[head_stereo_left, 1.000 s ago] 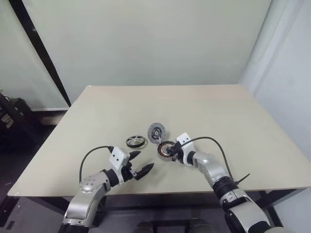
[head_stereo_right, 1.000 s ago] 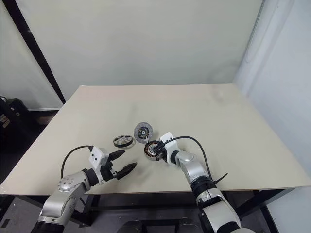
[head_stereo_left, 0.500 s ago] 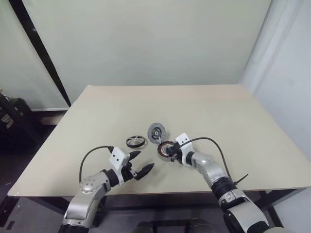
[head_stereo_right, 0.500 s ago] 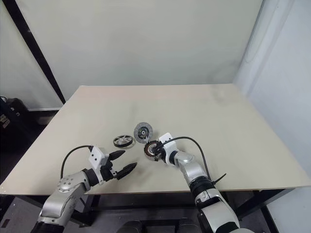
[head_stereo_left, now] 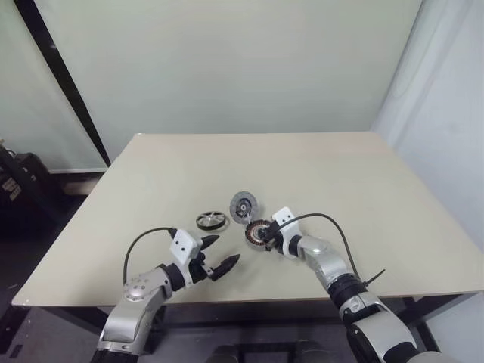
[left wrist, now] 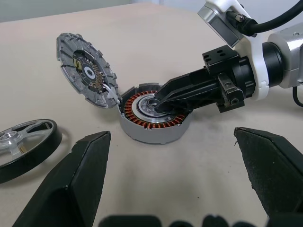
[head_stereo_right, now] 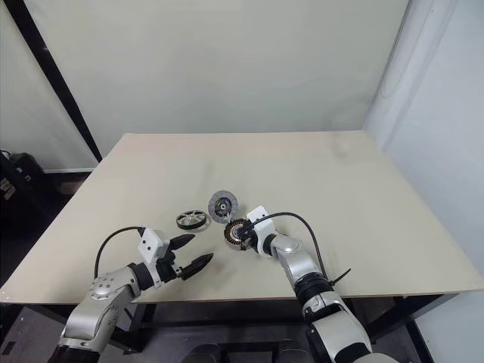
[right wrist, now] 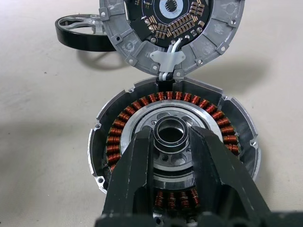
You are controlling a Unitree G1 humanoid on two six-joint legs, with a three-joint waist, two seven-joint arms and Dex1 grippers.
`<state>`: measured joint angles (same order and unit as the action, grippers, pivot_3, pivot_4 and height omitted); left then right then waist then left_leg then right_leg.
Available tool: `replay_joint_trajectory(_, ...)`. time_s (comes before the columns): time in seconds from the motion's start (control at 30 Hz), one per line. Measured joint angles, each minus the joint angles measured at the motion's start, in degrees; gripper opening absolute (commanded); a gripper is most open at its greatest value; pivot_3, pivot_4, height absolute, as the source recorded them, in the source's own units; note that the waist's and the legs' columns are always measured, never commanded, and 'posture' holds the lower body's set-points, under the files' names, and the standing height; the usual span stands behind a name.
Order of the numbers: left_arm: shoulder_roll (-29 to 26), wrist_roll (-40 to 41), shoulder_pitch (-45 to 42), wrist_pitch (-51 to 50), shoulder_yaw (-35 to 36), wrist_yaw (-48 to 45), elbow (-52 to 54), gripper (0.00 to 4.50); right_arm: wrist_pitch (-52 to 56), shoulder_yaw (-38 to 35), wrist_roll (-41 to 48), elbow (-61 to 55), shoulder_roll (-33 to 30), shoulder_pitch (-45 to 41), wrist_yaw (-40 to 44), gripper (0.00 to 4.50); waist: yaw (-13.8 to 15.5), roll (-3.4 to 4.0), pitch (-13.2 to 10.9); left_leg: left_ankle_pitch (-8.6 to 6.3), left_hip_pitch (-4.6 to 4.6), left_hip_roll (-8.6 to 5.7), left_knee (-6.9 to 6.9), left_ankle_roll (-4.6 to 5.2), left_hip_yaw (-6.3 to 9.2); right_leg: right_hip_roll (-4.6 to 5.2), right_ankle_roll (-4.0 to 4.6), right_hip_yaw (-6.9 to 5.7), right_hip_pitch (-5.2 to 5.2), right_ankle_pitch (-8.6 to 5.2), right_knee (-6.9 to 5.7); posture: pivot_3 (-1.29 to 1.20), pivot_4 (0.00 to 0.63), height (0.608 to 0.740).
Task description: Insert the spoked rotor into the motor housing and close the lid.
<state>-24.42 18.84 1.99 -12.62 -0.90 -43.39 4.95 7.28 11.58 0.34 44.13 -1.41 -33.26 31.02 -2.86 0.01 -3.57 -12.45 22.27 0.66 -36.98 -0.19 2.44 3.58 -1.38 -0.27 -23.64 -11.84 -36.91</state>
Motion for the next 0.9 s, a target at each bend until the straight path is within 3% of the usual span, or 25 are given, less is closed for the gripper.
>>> replay_joint_trajectory(0.53, 0.01, 0.00, 0.01, -0.12, 0.00, 0.36, 0.00, 4.50, 0.45, 0.02, -0.40, -0.07, -0.05, 0.00, 0.44, 0.80, 0.00, 0.00, 0.00, -0.01, -0.26, 0.02, 0.04, -0.01, -0.08, -0.18, 0.00, 0.35, 0.15, 0.00, 0.00, 0.00, 0.000, 0.740)
replay_joint_trajectory(0.8, 0.01, 0.00, 0.29, -0.12, -0.01, 0.46, 0.00, 4.50, 0.48, -0.16, -0.37, -0.17, 0.32, 0.01, 0.36, 3.45, -0.01, 0.00, 0.00, -0.01, -0.29, 0.06, 0.07, -0.01, -0.13, -0.66, 0.01, 1.04, 0.15, -0.01, 0.01, 0.00, 0.000, 0.740)
replay_joint_trajectory(0.9, 0.03, -0.01, 0.32, -0.12, -0.01, 0.49, 0.01, 4.50, 1.01, -0.27, -0.32, -0.50, 0.41, 0.04, 0.44, 3.45, -0.02, 0.00, 0.00, -0.01, -0.30, 0.06, 0.07, -0.02, -0.18, -0.66, 0.01, 1.09, 0.14, -0.01, 0.01, 0.00, 0.000, 0.740)
